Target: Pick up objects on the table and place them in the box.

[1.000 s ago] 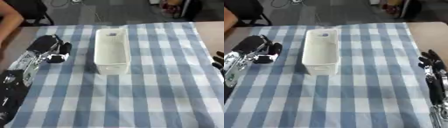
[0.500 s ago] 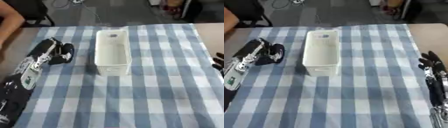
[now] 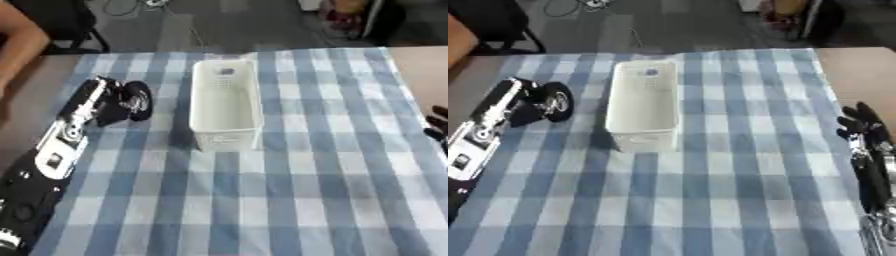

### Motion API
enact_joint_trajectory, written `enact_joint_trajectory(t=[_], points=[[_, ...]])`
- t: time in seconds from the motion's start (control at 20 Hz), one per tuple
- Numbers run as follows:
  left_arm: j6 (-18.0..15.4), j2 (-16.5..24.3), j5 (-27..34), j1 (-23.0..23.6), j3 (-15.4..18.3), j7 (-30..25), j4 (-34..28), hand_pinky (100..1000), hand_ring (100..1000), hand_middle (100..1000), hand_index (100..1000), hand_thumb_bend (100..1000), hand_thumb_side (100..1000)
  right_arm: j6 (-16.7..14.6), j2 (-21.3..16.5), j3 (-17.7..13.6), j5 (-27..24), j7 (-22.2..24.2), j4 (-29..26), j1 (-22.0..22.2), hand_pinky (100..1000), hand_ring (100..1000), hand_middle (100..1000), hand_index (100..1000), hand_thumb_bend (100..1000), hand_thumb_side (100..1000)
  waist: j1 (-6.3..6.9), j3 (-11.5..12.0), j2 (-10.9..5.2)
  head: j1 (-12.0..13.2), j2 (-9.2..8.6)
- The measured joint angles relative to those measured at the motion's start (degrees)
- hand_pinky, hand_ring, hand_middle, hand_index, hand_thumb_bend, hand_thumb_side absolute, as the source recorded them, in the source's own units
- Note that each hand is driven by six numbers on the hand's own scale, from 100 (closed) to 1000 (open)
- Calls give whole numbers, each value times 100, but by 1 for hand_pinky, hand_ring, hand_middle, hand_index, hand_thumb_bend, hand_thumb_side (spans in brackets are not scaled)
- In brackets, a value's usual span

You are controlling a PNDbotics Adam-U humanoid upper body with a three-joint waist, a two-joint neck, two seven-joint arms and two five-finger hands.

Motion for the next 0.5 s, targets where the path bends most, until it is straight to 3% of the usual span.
enact_joint_trajectory(t=[0.15, 0.2, 0.25, 0.5], points=[[11, -4, 2, -41, -31, -12, -32, 620, 267, 317, 227, 100, 420, 0, 0, 0, 0, 0, 0, 0, 868, 874, 863, 972, 100, 708, 0, 0, 0, 0, 0], [15, -8, 2, -95, -39, -18, -52, 620, 267, 320, 227, 100, 732, 0, 0, 0, 0, 0, 0, 0, 868, 874, 863, 972, 100, 723, 0, 0, 0, 0, 0], [19, -11, 1, -156, -56, -26, -83, 621, 267, 317, 227, 100, 418, 0, 0, 0, 0, 0, 0, 0, 868, 873, 863, 972, 100, 708, 0, 0, 0, 0, 0], [34, -92, 16, -521, -102, -64, -295, 620, 267, 317, 227, 100, 422, 0, 0, 1, 0, 0, 1, 0, 868, 873, 863, 972, 100, 708, 8, -4, -13, 0, -1]])
